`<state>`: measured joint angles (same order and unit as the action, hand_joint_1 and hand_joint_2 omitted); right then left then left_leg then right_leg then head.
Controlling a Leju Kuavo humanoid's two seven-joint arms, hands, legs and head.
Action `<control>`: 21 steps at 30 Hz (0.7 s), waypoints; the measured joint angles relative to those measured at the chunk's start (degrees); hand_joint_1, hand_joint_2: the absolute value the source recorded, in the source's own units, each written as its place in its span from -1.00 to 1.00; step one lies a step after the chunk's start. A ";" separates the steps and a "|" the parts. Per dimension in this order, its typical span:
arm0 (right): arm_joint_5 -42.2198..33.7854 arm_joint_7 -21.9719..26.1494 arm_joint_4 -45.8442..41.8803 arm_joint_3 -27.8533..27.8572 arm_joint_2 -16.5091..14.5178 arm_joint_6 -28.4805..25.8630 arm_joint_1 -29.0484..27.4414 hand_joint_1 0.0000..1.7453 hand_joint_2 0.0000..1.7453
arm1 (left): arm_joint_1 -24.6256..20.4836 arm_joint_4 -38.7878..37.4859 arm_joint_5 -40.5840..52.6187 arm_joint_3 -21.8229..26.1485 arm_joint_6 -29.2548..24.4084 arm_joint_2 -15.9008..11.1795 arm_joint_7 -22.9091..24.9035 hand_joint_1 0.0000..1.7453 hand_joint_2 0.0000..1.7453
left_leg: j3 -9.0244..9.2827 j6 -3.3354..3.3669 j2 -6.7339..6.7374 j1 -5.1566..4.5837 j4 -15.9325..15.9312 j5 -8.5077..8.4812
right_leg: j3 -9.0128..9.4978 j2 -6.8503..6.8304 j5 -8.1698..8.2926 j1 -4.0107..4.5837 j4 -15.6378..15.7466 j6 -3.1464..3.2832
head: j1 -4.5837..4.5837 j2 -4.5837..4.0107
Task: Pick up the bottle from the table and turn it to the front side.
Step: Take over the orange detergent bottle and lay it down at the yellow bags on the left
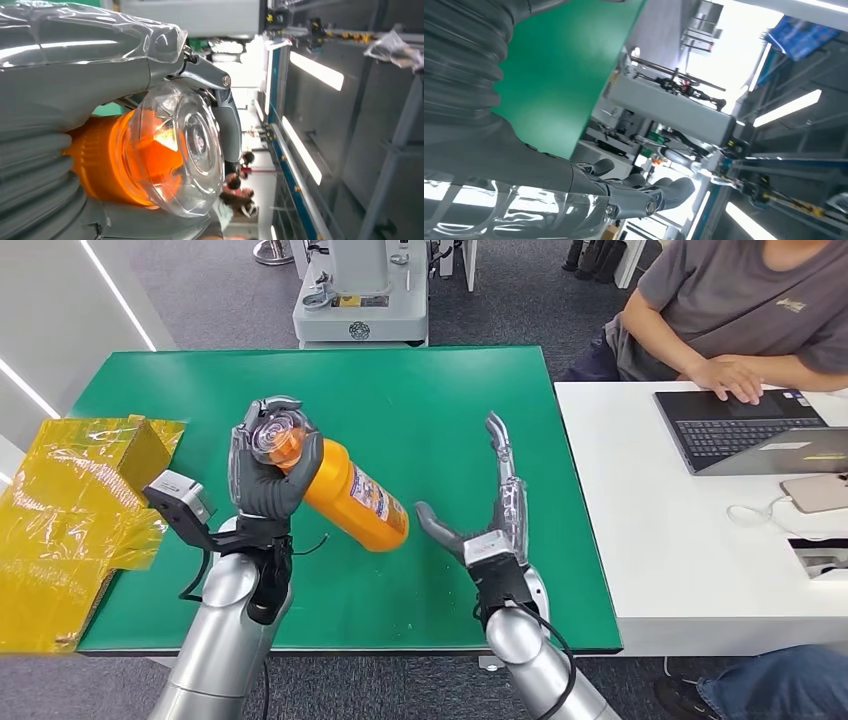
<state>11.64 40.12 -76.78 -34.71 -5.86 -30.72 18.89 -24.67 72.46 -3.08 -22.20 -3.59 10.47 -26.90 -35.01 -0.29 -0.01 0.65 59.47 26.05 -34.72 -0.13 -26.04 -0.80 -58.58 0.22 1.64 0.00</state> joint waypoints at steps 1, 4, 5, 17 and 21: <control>0.43 0.00 -1.25 0.15 0.03 -0.02 -0.68 -1.00 1.00 | 0.15 0.14 0.13 0.15 -0.46 -0.05 -0.08 1.00 1.00 | 0.00 0.00 0.00 0.00 0.00 0.00 | 0.00 0.00 0.00 0.00 0.00 0.00 | 0.00 0.00; 1.37 -0.01 -3.96 0.58 0.07 0.08 -2.58 -1.00 1.00 | 0.52 0.82 0.96 0.66 -2.08 -0.20 -0.50 1.00 1.00 | 0.00 0.00 0.00 0.00 -0.01 0.00 | 0.00 0.00 0.00 0.00 0.00 0.00 | 0.00 0.00; 1.65 -0.01 -4.68 0.72 0.07 0.18 -3.23 -1.00 1.00 | 0.62 1.09 1.33 0.87 -2.66 -0.25 -0.67 1.00 1.00 | 0.00 0.00 0.00 0.00 -0.02 0.00 | 0.00 0.00 0.00 0.00 0.00 0.00 | 0.00 0.00; 3.34 -0.02 -9.58 2.50 0.13 0.12 -9.47 -1.00 1.00 | 0.85 5.59 8.76 3.25 -9.26 -2.32 -1.09 1.00 1.00 | -0.01 0.00 0.01 0.00 -0.02 0.00 | -0.01 0.00 -0.01 0.00 0.00 0.01 | -0.01 0.00; 3.94 -0.02 -10.63 3.34 0.13 0.24 -10.75 -1.00 1.00 | -0.38 6.06 13.39 4.21 -11.74 -4.16 -0.20 1.00 1.00 | 0.00 0.00 0.02 0.01 -0.02 0.00 | -0.01 0.01 0.00 0.01 -0.01 0.01 | 0.01 0.00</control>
<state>15.58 40.11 -87.41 -31.36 -5.73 -30.48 8.14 -25.04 78.52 10.31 -17.98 -15.32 6.31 -27.10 -35.01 -0.29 0.00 0.66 59.45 26.05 -34.73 -0.12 -26.05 -0.79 -58.59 0.23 1.65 0.00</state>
